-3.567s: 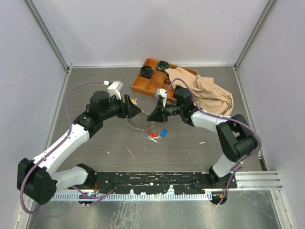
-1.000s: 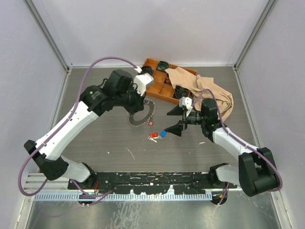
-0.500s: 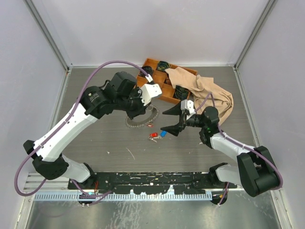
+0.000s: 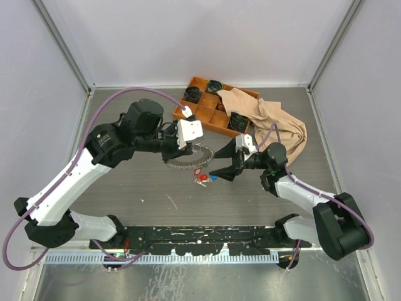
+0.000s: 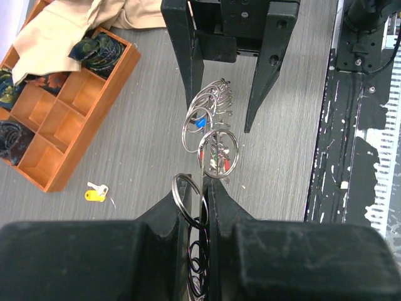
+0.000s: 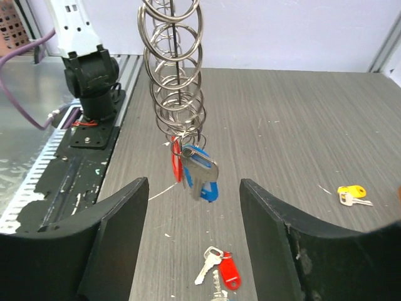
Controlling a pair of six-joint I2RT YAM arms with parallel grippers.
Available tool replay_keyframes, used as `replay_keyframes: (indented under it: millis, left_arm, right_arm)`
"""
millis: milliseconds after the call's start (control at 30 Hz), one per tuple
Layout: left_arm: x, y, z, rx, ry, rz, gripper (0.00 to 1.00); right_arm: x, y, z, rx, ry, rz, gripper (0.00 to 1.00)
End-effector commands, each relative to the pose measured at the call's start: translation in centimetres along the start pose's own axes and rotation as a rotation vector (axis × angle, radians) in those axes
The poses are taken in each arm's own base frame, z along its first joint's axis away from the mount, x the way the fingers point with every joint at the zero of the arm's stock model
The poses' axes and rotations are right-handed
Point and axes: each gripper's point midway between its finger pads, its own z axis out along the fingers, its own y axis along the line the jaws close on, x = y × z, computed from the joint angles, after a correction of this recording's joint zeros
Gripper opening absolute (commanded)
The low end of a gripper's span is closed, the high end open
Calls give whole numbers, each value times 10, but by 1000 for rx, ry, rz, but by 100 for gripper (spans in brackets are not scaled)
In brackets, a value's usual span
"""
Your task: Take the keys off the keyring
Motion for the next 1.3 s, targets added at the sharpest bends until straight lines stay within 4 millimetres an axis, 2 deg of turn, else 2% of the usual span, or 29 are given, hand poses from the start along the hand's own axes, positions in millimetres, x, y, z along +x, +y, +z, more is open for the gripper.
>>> replay_keyframes:
  millis: [0,400,767,933,1267]
  left_arm:
    - [-32,1,-14,-18,-144,79,0]
    - [-35,0,-13,-13,-164,70,0]
    - [-36,4,-10,-32,-163,53,0]
    - [-36,5,-11,-40,-165,51,0]
    - [-28,9,-12,-74,-151,60,0]
  right_arm:
    - [-28,10,5,-67,-47,-56,64]
    - [-29,21,12,-121,-47,-29,53]
    - [-32,19,13,-117,-44,-12,37]
    - [-31,18,13,-115,-40,2,35]
    - [-30,18,14,-122,-28,44,23]
